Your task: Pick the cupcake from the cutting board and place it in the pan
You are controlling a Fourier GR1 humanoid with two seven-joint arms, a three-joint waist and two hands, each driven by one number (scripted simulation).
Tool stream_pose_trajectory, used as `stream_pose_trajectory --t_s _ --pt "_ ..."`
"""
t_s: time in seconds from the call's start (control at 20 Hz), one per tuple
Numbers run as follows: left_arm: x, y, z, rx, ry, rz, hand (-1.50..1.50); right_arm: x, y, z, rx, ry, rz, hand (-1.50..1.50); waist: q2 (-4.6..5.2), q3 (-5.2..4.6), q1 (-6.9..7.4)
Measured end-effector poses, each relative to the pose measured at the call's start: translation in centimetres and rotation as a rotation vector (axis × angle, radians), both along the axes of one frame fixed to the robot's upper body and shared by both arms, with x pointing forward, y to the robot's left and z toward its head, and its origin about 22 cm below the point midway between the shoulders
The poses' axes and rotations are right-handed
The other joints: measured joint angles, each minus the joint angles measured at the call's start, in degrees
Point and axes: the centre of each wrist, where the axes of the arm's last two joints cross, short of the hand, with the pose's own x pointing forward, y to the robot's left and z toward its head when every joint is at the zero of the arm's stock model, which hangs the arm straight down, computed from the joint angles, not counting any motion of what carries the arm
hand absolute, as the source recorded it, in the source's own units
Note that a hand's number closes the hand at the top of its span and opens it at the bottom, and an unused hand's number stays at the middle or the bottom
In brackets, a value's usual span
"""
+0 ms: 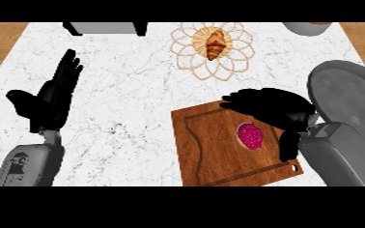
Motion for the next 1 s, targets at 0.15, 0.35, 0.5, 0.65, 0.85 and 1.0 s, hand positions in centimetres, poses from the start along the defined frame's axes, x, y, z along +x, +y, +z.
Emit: stream_pose_trajectory --t_s 0.15,0.35,0.5,0.65,0.85,1.0 --pt "-0.5 -0.5 -0.3 0.003 -0.004 0.000 0.00 -0.2 0.6 -0.9 -0.008 0.001 0.002 -1.50 -0.01 0.00 -0.01" --pt "-0.7 -0.7 0.2 -0.006 -0.006 0.006 0.00 -0.1 0.3 -1.9 -0.047 -0.006 0.002 -1.50 -0.01 0.00 0.00" --pt "-0.5 -0.4 0.4 -0.002 -0.003 0.001 0.00 0.2 1.3 -3.1 -0.068 -0.005 0.002 -1.50 0.00 -0.01 0.04" --pt "-0.2 -0.7 0.1 0.000 -0.001 0.001 0.00 0.0 1.7 -3.7 -0.088 0.006 0.011 -1.50 0.02 0.00 -0.05" --pt "-0.5 -0.5 -0.2 0.001 0.004 0.006 0.00 0.1 1.5 -4.6 -0.105 0.028 0.021 1.50 0.00 0.01 -0.04" --pt "0.0 -0.6 0.2 -0.002 -0.003 0.008 0.00 -0.4 1.9 -5.4 -0.106 0.039 0.075 1.50 0.01 0.00 -0.08"
